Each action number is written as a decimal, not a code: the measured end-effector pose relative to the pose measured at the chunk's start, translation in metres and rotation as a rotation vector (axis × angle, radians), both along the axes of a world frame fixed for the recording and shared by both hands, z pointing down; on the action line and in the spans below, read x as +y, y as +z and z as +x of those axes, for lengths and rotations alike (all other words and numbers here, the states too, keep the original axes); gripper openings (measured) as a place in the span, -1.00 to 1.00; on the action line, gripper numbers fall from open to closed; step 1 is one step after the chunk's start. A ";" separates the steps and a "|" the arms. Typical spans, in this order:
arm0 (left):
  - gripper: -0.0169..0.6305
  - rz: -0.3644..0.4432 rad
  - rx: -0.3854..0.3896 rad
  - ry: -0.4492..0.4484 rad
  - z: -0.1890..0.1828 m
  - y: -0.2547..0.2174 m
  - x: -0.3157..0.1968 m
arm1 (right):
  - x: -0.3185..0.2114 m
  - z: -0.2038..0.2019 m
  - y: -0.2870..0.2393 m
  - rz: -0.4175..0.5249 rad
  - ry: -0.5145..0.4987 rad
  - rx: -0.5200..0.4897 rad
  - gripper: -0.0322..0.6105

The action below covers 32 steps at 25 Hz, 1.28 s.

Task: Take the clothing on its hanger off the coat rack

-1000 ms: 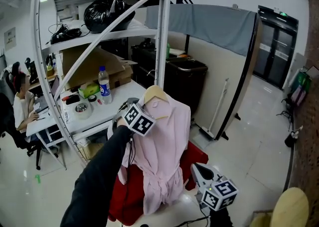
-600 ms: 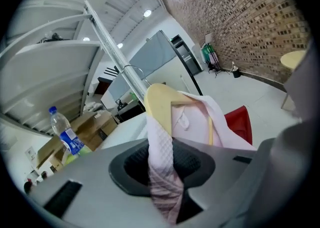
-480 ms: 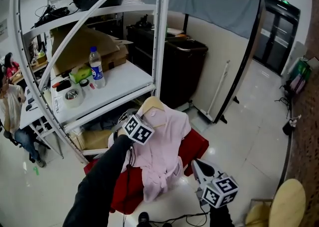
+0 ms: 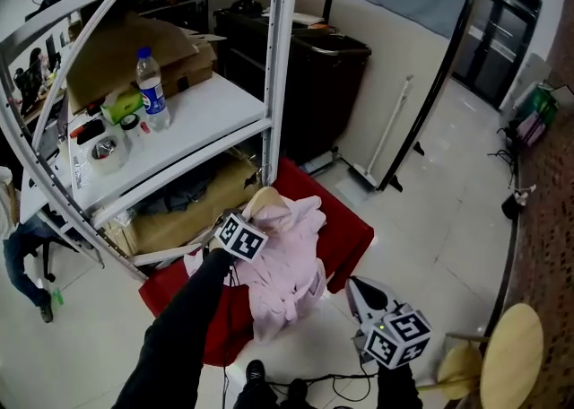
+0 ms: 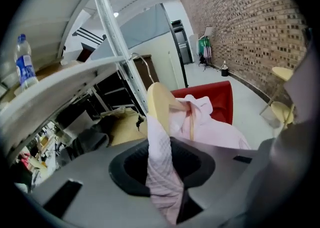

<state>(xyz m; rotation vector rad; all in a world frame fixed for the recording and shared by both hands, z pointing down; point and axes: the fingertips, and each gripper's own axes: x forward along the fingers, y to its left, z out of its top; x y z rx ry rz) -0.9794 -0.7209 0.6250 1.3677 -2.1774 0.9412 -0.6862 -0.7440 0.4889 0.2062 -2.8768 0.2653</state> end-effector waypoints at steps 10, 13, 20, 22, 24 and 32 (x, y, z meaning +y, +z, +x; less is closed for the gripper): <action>-0.27 -0.012 0.181 -0.027 -0.011 0.096 0.019 | -0.005 -0.024 0.038 -0.019 0.027 0.063 -0.97; 0.01 0.001 0.177 -0.027 -0.006 0.105 0.030 | -0.001 -0.033 0.039 -0.018 0.021 0.063 -0.97; 0.03 0.132 0.069 -0.116 -0.005 0.051 0.076 | 0.021 -0.053 0.019 -0.008 -0.035 0.025 -0.97; -0.03 0.203 0.077 -0.143 0.006 0.021 0.090 | 0.032 -0.059 0.013 -0.007 -0.058 0.012 -0.97; -0.35 0.278 0.111 -0.174 0.023 -0.008 0.106 | 0.043 -0.063 0.006 -0.006 -0.082 0.002 -0.97; -0.90 0.494 0.288 -0.118 0.118 -0.091 0.146 | 0.076 -0.075 -0.019 0.025 -0.145 -0.038 -0.97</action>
